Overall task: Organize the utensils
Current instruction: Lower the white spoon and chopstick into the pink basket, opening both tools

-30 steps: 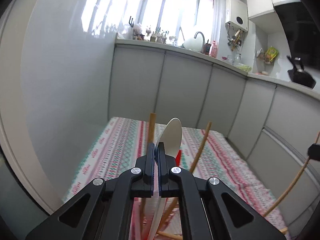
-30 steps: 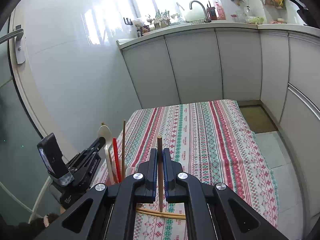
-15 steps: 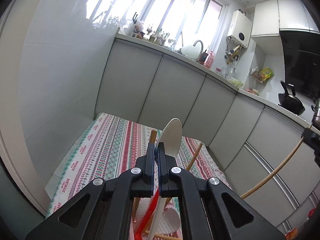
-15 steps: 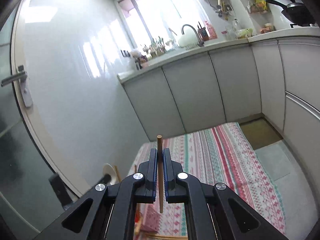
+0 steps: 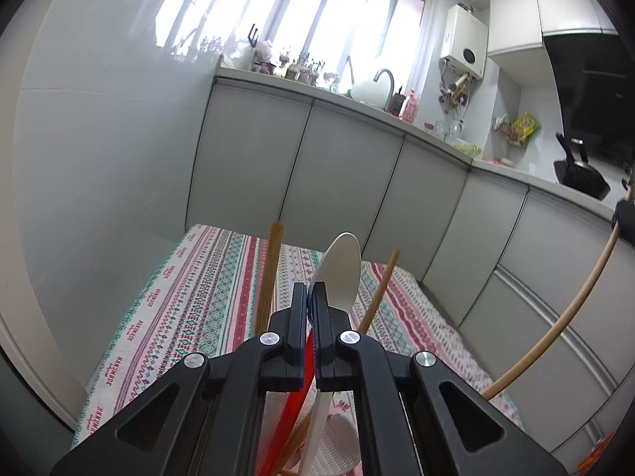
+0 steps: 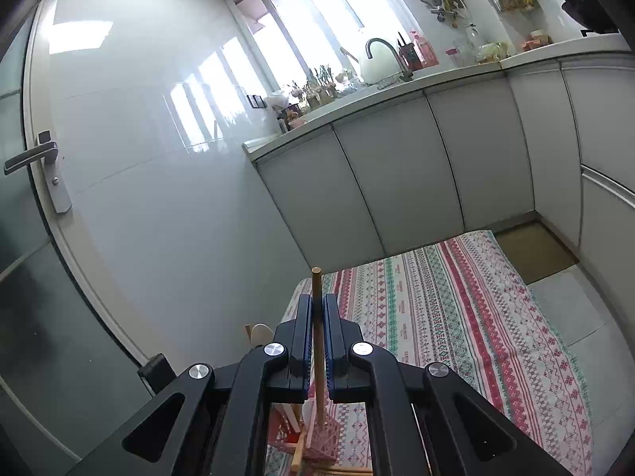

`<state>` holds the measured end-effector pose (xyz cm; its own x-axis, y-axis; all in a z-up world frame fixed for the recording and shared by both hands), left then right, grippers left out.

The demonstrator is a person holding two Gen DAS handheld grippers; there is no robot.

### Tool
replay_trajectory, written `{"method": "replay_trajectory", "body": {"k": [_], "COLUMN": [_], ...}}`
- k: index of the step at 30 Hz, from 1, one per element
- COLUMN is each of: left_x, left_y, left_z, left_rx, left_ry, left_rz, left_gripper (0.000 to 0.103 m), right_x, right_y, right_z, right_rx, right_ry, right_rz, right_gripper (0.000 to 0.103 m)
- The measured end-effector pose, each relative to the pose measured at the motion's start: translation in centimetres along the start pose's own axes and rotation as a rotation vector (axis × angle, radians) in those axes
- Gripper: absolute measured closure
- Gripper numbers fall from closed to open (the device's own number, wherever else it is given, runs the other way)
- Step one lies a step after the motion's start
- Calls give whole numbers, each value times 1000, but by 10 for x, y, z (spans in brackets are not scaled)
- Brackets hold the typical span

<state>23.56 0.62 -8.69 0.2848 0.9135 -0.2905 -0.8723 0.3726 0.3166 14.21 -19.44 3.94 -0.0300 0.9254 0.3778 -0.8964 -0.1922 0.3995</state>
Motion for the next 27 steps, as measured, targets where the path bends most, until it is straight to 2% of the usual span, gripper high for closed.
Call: {"method": "replay_trajectory", "body": {"k": [8, 18, 19, 20, 21, 23, 27], "left_x": [1, 4, 4, 4, 4, 4, 7], "left_y": [-1, 8, 10, 13, 15, 22, 32], "left_z": [-12, -22, -22, -21, -21, -20, -15], "left_rx": [76, 224, 235, 245, 252, 258, 289], "left_ry": [-31, -15, -14, -13, -11, -3, 20], "left_rz": [-17, -92, -99, -106, -115, -119, -117], "left_gripper": [100, 97, 95, 88, 76, 61, 56], "right_x": [8, 17, 18, 19, 20, 23, 26], "right_y": [0, -2, -3, -3, -4, -4, -4], "right_z": [-5, -3, -4, -4, -5, -6, -7], "right_rx": [14, 2, 3, 2, 2, 1, 3], "right_ry": [14, 27, 28, 31, 35, 45, 48], "right_rz": [18, 30, 33, 33, 33, 34, 41], "right_gripper": [98, 98, 98, 98, 98, 98, 98]}}
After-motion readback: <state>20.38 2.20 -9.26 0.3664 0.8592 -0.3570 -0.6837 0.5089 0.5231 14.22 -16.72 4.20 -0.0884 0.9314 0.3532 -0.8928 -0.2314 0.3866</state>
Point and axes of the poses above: each gripper's, at about its wrist camera, not at the fingertips, and y roughly against the way its jaws point, x to its left, z to its top, the point moved 2 cm from there along -y, roughly the way its jaws point, and after that the axes turned 5 degrees about -z, right-handed, at the moved point
